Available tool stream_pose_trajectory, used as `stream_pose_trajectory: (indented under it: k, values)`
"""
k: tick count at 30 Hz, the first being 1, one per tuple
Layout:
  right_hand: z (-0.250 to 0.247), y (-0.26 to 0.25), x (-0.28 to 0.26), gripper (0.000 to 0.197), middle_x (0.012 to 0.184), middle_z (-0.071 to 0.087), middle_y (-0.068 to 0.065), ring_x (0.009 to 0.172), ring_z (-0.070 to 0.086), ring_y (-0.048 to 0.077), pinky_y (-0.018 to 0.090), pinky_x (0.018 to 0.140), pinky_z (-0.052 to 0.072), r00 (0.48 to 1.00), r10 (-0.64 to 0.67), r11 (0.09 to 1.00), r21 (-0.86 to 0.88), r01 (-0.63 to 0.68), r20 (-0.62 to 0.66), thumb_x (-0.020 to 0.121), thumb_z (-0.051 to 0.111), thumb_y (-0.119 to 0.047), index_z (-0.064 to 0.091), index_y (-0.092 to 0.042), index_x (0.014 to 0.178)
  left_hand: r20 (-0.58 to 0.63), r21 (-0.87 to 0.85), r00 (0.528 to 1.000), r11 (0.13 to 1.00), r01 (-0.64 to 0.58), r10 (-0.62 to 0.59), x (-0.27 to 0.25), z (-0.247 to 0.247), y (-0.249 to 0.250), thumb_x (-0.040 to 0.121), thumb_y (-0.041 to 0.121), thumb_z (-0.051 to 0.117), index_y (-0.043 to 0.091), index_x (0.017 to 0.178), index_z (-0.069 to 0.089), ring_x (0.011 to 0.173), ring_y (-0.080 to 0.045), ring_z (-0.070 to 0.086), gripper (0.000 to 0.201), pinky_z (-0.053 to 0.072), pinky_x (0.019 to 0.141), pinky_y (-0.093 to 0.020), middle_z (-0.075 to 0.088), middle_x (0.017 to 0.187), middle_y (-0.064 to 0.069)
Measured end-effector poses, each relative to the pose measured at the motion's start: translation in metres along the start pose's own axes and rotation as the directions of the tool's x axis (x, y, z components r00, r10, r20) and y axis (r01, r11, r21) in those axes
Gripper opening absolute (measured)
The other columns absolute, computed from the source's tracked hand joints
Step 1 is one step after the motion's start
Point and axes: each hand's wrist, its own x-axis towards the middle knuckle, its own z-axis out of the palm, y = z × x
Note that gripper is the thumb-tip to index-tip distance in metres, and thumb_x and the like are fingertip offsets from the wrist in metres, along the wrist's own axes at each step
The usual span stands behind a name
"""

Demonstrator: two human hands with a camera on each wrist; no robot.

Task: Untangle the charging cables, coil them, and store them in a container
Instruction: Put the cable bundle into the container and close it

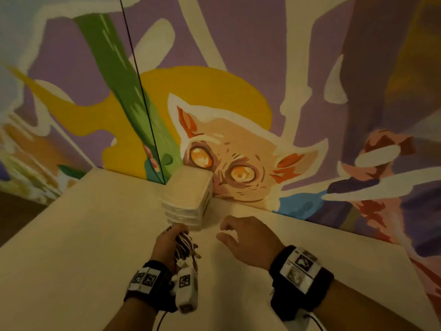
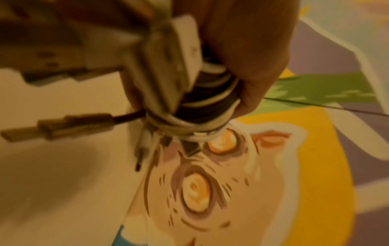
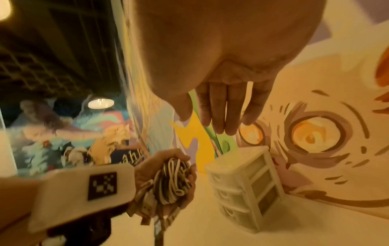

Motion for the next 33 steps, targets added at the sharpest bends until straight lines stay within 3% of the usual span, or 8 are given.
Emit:
stream_pose_trajectory:
  k: [8, 11, 14, 18, 23, 25, 28, 33]
  values:
    - [0.044, -0.010, 0.123, 0.027, 0.109, 0.065, 0.008, 0.095, 0.060, 0.030, 0.042, 0.081, 0.051, 0.962, 0.073, 0.992, -0.121, -0.042, 0.264, 0.093, 0.040, -0.032, 0.059, -0.019, 0.107, -0.045, -0.092, 0.993, 0.990, 0.104, -0.109, 0.065, -0.030, 0.013, 0.084, 0.029, 0.067, 0.008, 0.078, 0.063, 0.056, -0.026, 0.049, 0.023, 0.042, 0.068, -0.044, 0.057, 0.054, -0.007]
    - [0.054, -0.012, 0.158, 0.028, 0.119, 0.061, 0.011, 0.104, 0.057, 0.032, 0.041, 0.086, 0.049, 0.945, 0.110, 0.983, -0.176, -0.056, 0.309, 0.097, 0.039, -0.028, 0.056, -0.016, 0.117, -0.047, -0.128, 0.991, 0.985, 0.117, -0.124, 0.082, -0.034, 0.019, 0.081, 0.027, 0.067, 0.010, 0.086, 0.066, 0.061, -0.028, 0.055, 0.018, 0.043, 0.076, -0.047, 0.062, 0.061, -0.006]
    - [0.063, -0.009, 0.181, 0.036, 0.137, 0.052, 0.010, 0.119, 0.051, 0.031, 0.040, 0.096, 0.044, 0.913, 0.147, 0.974, -0.218, -0.065, 0.381, 0.099, 0.038, -0.026, 0.047, -0.017, 0.132, -0.036, -0.141, 0.989, 0.980, 0.139, -0.145, 0.094, -0.035, 0.023, 0.081, 0.026, 0.067, 0.012, 0.076, 0.068, 0.061, -0.029, 0.058, 0.015, 0.043, 0.081, -0.049, 0.065, 0.059, -0.005]
    - [0.071, -0.002, 0.189, 0.046, 0.143, 0.047, 0.007, 0.122, 0.050, 0.032, 0.042, 0.099, 0.044, 0.904, 0.189, 0.960, -0.267, -0.087, 0.385, 0.093, 0.046, -0.017, 0.040, -0.024, 0.138, -0.012, -0.240, 0.980, 0.952, 0.191, -0.200, 0.106, -0.029, 0.024, 0.085, 0.025, 0.062, 0.011, 0.078, 0.064, 0.057, -0.024, 0.060, 0.015, 0.044, 0.074, -0.041, 0.067, 0.060, -0.004]
    - [0.073, -0.002, 0.191, 0.053, 0.129, 0.057, 0.012, 0.108, 0.057, 0.034, 0.042, 0.088, 0.051, 0.903, 0.193, 0.942, -0.330, -0.061, 0.384, 0.090, 0.046, -0.012, 0.036, -0.026, 0.139, 0.044, -0.260, 0.959, 0.924, 0.281, -0.279, 0.110, -0.029, 0.027, 0.070, 0.023, 0.070, 0.010, 0.060, 0.065, 0.047, -0.024, 0.051, 0.017, 0.040, 0.062, -0.038, 0.052, 0.054, -0.006]
    - [0.073, -0.003, 0.191, 0.055, 0.129, 0.056, 0.012, 0.109, 0.057, 0.034, 0.041, 0.089, 0.050, 0.905, 0.195, 0.941, -0.331, -0.064, 0.378, 0.089, 0.046, -0.011, 0.035, -0.026, 0.140, 0.097, -0.293, 0.953, 0.906, 0.304, -0.288, 0.109, -0.031, 0.027, 0.074, 0.020, 0.066, 0.009, 0.057, 0.066, 0.048, -0.023, 0.050, 0.020, 0.040, 0.062, -0.037, 0.051, 0.055, -0.006]
    - [0.072, -0.006, 0.190, 0.056, 0.131, 0.054, 0.013, 0.113, 0.055, 0.035, 0.042, 0.092, 0.048, 0.901, 0.203, 0.936, -0.347, -0.062, 0.385, 0.089, 0.046, -0.012, 0.033, -0.026, 0.142, 0.128, -0.350, 0.946, 0.878, 0.325, -0.299, 0.105, -0.039, 0.022, 0.084, 0.021, 0.061, 0.009, 0.072, 0.064, 0.054, -0.023, 0.057, 0.017, 0.049, 0.062, -0.037, 0.057, 0.063, -0.005]
    - [0.070, -0.009, 0.190, 0.057, 0.134, 0.052, 0.015, 0.115, 0.054, 0.036, 0.044, 0.093, 0.048, 0.891, 0.209, 0.932, -0.359, -0.057, 0.402, 0.090, 0.046, -0.014, 0.030, -0.026, 0.144, 0.151, -0.364, 0.934, 0.860, 0.357, -0.324, 0.079, -0.078, 0.001, 0.076, 0.016, 0.065, 0.007, 0.076, 0.061, 0.053, -0.027, 0.056, 0.010, 0.050, 0.055, -0.036, 0.057, 0.070, -0.010]
